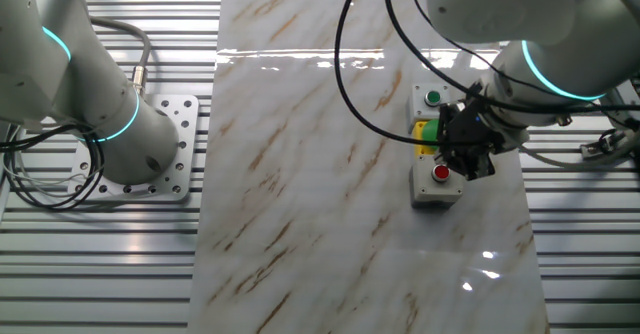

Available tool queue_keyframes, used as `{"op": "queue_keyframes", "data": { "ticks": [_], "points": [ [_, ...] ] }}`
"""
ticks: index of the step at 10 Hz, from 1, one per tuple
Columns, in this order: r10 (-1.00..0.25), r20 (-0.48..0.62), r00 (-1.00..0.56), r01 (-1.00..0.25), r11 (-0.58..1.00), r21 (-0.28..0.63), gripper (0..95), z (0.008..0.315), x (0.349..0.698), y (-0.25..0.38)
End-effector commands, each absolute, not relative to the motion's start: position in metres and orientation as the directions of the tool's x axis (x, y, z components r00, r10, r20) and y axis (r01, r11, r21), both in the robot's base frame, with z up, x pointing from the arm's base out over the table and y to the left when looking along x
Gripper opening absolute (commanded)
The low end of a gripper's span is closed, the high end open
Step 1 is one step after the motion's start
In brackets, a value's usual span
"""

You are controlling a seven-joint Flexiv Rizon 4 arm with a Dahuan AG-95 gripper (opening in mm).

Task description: Press three buttons from left to right in sequence

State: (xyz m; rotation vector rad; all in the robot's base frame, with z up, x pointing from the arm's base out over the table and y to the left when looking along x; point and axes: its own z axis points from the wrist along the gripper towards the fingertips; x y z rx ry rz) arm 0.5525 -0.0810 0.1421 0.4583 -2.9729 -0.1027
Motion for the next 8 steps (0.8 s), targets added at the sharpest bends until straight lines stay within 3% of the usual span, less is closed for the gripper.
{"op": "queue_keyframes", "data": {
  "ticks": [1,8],
  "points": [
    [-0.309,0.111,-0.945,-0.300,0.950,0.084,0.0,0.1423,0.5523,-0.0809],
    [-0.263,0.145,-0.954,-0.249,0.963,0.106,0.0,0.1423,0.5524,-0.0809]
  ]
}}
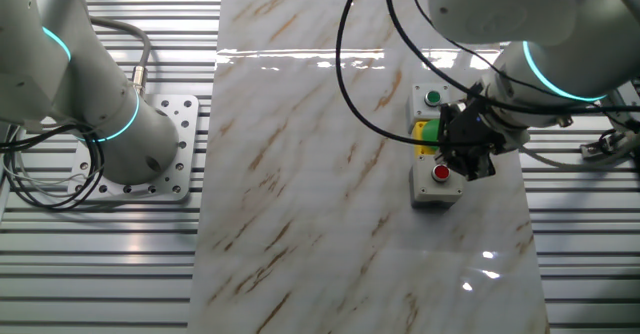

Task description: Press three buttons from left to right in sequence

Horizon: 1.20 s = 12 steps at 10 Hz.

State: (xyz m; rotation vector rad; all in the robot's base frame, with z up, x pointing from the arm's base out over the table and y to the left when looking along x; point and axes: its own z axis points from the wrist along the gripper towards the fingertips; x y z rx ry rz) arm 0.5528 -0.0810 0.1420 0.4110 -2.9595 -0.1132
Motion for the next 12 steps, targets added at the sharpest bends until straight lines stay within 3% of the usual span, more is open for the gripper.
{"op": "queue_keyframes", "data": {
  "ticks": [1,5,12],
  "points": [
    [-0.247,0.148,-0.958,-0.231,0.965,0.122,0.0,0.1423,0.5524,-0.0809],
    [-0.206,0.167,-0.964,-0.182,0.973,0.144,0.0,0.1423,0.5524,-0.0809],
    [-0.123,0.165,-0.979,-0.115,0.992,0.056,0.0,0.1423,0.5524,-0.0809]
  ]
}}
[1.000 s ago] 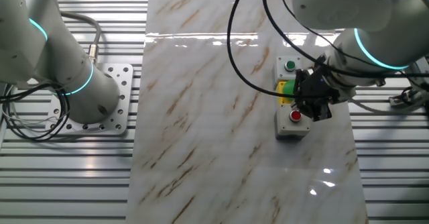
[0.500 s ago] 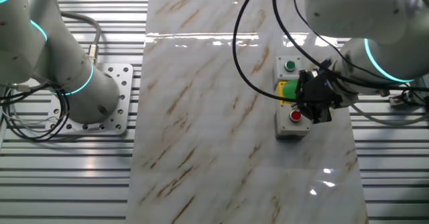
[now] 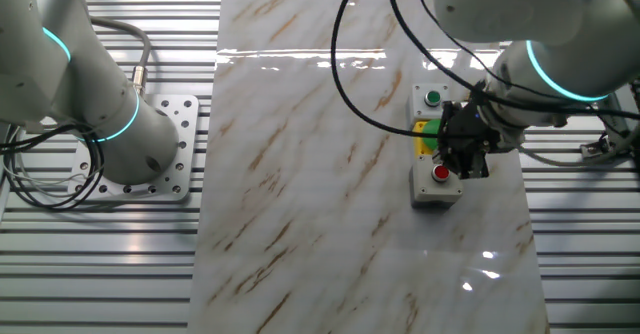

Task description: Press three buttons from left to right in sequence

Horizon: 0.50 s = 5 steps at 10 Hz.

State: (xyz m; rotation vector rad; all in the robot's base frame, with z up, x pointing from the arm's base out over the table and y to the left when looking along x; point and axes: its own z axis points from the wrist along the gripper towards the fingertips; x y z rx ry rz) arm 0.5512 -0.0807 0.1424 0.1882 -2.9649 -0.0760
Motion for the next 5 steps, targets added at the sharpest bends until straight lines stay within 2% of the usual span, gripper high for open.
{"op": "queue_keyframes", "data": {
  "ticks": [1,5],
  "points": [
    [-0.113,0.161,-0.980,-0.108,0.993,0.039,0.0,0.1423,0.5524,-0.0809],
    [-0.091,0.176,-0.980,-0.091,0.996,0.011,0.0,0.1423,0.5524,-0.0809]
  ]
}}
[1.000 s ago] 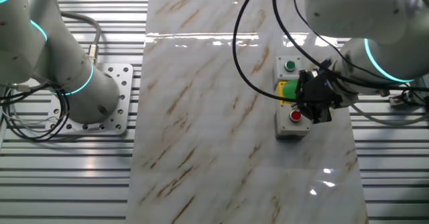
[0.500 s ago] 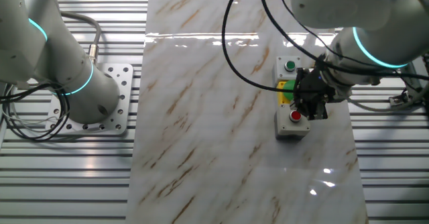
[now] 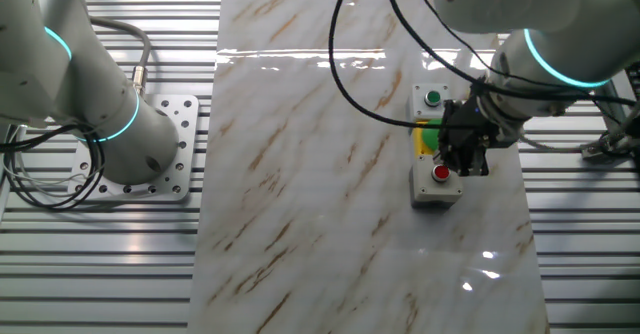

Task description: Press three buttons from left to right in sequence

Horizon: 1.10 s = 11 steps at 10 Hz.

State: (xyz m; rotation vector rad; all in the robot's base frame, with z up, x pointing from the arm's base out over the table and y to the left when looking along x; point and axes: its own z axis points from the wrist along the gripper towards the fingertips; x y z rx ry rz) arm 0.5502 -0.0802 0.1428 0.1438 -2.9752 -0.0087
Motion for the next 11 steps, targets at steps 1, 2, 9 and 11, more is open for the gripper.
{"op": "queue_keyframes", "data": {
  "ticks": [1,2,9,11],
  "points": [
    [-0.085,0.179,-0.980,-0.085,0.996,0.006,0.0,0.1423,0.5524,-0.0809],
    [-0.082,0.180,-0.980,-0.082,0.997,0.006,0.0,0.1423,0.5524,-0.0809],
    [-0.092,0.211,-0.973,-0.106,0.993,-0.054,0.0,0.1423,0.5524,-0.0809],
    [-0.089,0.201,-0.976,-0.104,0.993,-0.065,0.0,0.1423,0.5524,-0.0809]
  ]
}}
